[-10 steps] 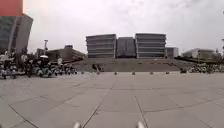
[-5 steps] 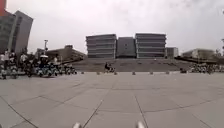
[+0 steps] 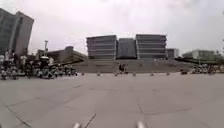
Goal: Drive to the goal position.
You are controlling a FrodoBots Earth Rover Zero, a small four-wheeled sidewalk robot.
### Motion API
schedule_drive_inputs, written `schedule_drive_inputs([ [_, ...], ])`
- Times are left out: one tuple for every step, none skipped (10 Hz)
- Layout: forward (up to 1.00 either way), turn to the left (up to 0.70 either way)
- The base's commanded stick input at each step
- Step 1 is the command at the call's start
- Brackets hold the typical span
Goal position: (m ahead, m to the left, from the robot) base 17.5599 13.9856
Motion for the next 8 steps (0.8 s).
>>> schedule_drive_inputs([
  [0.85, 0.00],
  [0.85, 0.00],
  [0.85, 0.00],
  [0.85, 0.00],
  [0.85, 0.00],
  [0.85, 0.00],
  [0.85, 0.00],
  [0.85, 0.00],
])
